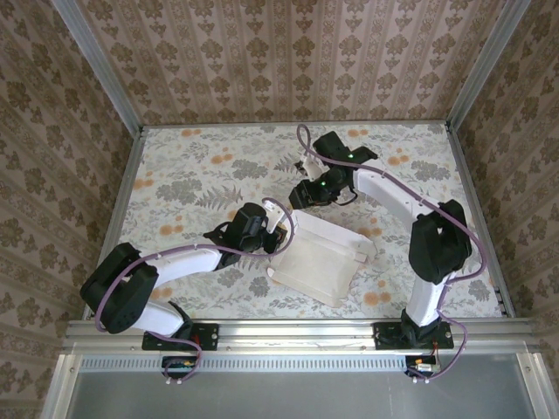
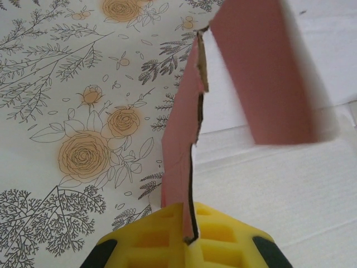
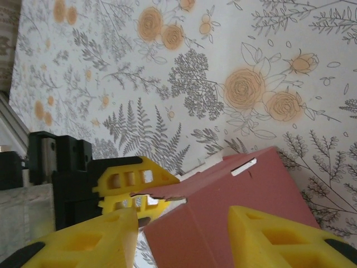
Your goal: Fold the paper box
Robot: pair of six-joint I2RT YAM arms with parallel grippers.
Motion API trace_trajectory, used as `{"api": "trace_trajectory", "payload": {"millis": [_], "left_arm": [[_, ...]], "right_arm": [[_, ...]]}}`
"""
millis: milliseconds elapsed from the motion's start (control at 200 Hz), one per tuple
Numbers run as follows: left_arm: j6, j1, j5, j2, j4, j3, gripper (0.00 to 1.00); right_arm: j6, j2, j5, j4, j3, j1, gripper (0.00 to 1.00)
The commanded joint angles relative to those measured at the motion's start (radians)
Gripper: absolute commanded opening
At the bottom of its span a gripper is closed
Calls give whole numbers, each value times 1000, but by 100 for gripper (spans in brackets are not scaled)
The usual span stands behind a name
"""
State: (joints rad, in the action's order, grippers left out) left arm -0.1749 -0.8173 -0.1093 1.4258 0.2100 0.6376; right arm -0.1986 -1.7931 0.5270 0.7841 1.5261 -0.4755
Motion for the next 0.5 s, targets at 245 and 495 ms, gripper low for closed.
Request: {"api": "trace_trajectory", "payload": {"millis": [245, 495], "left_arm": [[-3, 1, -5, 19, -121, 8, 0], [-3, -1, -4, 19, -123, 11, 0]], "right_arm": [[-112, 95, -91, -177, -136, -15, 33], [-111, 127, -111, -197, -170, -25, 26]]}}
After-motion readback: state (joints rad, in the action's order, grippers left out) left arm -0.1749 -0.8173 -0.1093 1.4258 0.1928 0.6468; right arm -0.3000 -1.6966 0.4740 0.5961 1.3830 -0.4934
